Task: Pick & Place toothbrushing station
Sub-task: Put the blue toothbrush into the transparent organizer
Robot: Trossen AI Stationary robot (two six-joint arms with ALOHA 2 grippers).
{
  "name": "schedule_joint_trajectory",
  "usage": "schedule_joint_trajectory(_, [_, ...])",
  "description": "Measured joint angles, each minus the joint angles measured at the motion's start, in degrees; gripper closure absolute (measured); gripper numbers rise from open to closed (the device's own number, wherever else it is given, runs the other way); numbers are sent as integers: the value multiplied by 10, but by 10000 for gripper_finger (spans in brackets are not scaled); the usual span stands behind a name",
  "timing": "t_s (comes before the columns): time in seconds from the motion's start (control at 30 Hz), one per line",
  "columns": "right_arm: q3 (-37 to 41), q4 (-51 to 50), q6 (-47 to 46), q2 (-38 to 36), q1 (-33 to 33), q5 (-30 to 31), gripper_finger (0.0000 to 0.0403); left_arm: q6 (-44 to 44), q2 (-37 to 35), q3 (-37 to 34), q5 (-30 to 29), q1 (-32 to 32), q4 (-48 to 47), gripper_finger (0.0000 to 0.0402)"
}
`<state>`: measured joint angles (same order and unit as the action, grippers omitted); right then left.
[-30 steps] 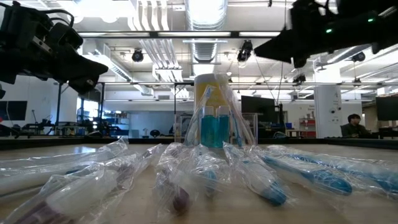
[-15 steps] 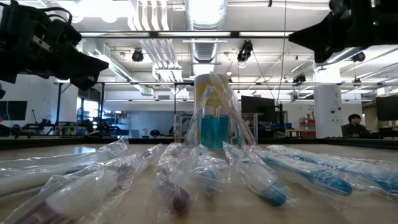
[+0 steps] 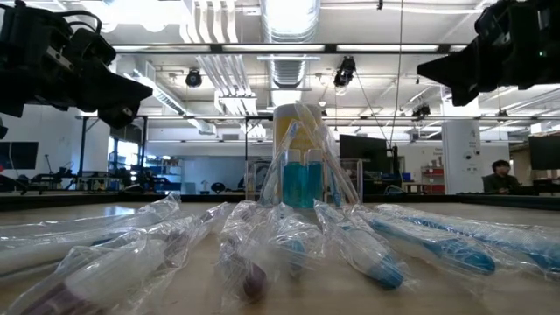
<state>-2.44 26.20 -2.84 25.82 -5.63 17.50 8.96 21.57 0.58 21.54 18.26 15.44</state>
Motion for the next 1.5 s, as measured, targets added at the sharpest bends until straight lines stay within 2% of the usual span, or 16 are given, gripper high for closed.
schedule_joint_trajectory(0.4, [19, 22, 43, 0, 0, 4, 394, -35, 0, 0, -2, 0, 5, 385])
schedule_joint_trajectory(0.57, [19, 35, 61, -4, 0, 5, 394, -16, -1, 0, -1, 0, 5, 385])
schedule_joint_trajectory(0.7, [19, 53, 94, -3, 0, 5, 394, -3, -1, 8, 42, -5, 2, 388])
schedule_joint_trajectory(0.8, [18, 61, 92, -4, 0, 4, 394, 30, 0, 31, 33, -25, 2, 396])
schedule_joint_trajectory(0.9, [18, 55, 65, -3, 0, -8, 394, 64, 1, 66, -12, -55, -2, 397])
schedule_joint_trajectory(1.0, [18, 43, 43, -3, 0, -39, 394, 77, 7, 113, -73, -97, -53, 398])
schedule_joint_trajectory(1.13, [18, 7, 30, -2, 0, -47, 394, 94, 39, 171, -194, -189, -130, 396])
schedule_joint_trajectory(1.4, [18, -8, 10, -2, 0, -46, 394, 182, 177, 257, -389, -403, -181, 398])
schedule_joint_trajectory(1.5, [18, -5, 12, -2, 0, -45, 394, 226, 245, 281, -491, -476, -180, 398])
